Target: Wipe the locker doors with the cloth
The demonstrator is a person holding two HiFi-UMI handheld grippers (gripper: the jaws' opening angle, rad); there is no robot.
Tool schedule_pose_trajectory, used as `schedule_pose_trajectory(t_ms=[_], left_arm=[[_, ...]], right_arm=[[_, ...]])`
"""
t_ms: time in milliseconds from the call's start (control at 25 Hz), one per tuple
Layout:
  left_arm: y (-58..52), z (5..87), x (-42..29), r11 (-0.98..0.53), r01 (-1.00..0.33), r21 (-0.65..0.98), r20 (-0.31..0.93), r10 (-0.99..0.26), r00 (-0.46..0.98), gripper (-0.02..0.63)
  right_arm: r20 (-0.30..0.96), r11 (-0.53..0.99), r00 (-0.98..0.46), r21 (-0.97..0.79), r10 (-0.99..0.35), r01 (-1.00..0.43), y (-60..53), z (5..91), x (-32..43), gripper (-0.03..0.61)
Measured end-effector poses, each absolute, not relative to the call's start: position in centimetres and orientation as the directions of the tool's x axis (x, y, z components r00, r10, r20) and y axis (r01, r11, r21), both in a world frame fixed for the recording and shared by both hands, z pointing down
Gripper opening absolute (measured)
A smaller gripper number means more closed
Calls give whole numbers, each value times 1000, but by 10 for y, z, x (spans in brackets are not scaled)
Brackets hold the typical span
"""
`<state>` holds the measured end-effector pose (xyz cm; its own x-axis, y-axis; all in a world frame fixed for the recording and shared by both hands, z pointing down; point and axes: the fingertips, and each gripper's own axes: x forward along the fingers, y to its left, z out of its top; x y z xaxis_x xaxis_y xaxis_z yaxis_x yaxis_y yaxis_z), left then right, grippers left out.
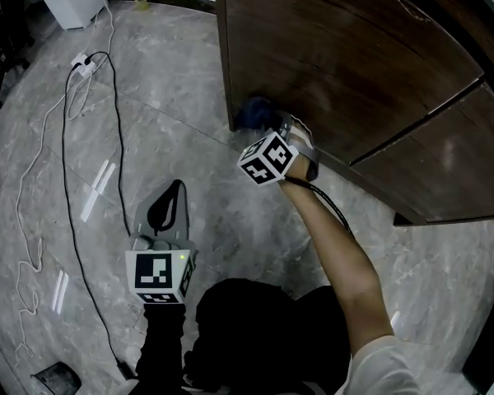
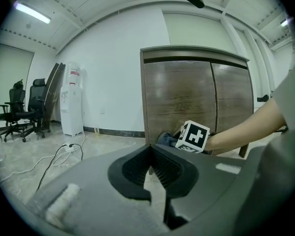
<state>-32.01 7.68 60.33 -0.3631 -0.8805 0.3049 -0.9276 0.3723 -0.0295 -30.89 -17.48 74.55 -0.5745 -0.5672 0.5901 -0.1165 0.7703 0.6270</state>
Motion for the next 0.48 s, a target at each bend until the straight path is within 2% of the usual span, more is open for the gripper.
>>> schedule_pose_trajectory(t_ms=[200, 480], left_arm=[[77, 606, -322, 371, -928, -24, 315, -879, -359, 3], [75, 603, -320, 370, -929, -8, 322, -879, -353, 3]], right_arm=[[614, 782, -555, 613, -561, -112, -175, 756, -311, 77], [487, 739, -658, 654, -575, -161, -168, 641, -337, 77]])
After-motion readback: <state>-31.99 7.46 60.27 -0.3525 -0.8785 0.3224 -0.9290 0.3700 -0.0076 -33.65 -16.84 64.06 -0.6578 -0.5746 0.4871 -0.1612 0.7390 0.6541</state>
